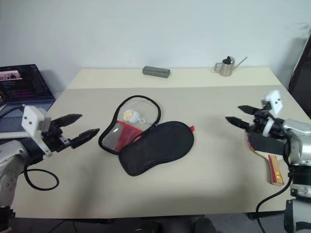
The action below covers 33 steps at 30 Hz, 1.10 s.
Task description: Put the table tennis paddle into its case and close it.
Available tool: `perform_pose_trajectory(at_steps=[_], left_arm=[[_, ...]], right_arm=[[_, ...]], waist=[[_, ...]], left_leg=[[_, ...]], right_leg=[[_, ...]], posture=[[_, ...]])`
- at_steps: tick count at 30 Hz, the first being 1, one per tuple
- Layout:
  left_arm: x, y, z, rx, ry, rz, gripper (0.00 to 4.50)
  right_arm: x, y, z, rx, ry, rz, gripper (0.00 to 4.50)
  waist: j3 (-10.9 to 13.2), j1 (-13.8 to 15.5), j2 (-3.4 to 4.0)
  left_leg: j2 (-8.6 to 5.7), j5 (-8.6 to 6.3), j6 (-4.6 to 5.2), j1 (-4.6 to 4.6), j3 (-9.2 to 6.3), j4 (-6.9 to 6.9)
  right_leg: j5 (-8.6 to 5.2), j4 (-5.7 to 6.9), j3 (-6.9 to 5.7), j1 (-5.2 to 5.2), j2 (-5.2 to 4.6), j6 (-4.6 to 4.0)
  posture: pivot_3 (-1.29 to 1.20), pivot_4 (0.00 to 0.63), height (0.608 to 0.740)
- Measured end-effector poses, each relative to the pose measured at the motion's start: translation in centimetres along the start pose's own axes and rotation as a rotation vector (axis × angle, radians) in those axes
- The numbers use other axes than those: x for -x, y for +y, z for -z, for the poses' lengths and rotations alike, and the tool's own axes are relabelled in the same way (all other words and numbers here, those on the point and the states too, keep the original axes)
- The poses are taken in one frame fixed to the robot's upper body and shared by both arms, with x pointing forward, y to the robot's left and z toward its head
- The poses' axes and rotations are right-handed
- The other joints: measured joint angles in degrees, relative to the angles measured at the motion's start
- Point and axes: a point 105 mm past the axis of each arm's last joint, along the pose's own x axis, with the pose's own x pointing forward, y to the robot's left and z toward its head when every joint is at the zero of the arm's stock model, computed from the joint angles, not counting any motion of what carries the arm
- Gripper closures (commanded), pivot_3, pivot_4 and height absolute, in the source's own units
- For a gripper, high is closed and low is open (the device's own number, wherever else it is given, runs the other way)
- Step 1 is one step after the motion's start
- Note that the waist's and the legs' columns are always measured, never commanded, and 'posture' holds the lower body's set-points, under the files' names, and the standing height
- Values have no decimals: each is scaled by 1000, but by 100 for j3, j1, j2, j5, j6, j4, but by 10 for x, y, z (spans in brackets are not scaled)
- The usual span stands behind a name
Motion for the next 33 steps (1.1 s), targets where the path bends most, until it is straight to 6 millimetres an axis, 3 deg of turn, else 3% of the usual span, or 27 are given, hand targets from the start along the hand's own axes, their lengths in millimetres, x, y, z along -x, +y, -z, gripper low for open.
perform_pose_trajectory(at_steps=[6, 12, 21, 28, 33], left_arm=[[2, -22, -9, 34, 22, 181, 0], [6, -42, -5, 32, 77, 321, 0], [9, -50, -9, 24, 89, 401, 0], [7, -52, -12, 16, 82, 422, 0], [5, -60, -13, 3, 86, 456, 0]], right_arm=[[-18, 31, 11, -126, 146, -69, 22], [-39, 48, 22, -107, 187, -101, 22], [-77, 77, 37, -199, 254, -156, 22], [-98, 71, 66, -217, 338, -59, 22], [-102, 66, 72, -181, 348, -18, 22]], waist=[[0, 47, -1], [0, 45, -1], [1, 42, -2], [1, 47, -2], [1, 32, -2]], left_leg=[[-1, -6, 10, -5, -4, 0], [-1, -8, 13, -4, -1, -2], [1, -7, 11, -10, -2, -2], [-1, 0, 0, -22, -2, -2], [1, 2, -3, -38, -2, 0]], right_leg=[[0, -3, -3, -4, -1, -1], [0, -2, 0, -6, 1, -1], [3, 0, 1, -21, 5, -5], [3, 1, 2, -33, 5, -6], [4, 6, 3, -49, 7, -7]], posture=[[0, 150, 740], [0, 150, 740], [0, 150, 740], [0, 150, 740], [0, 150, 740]])
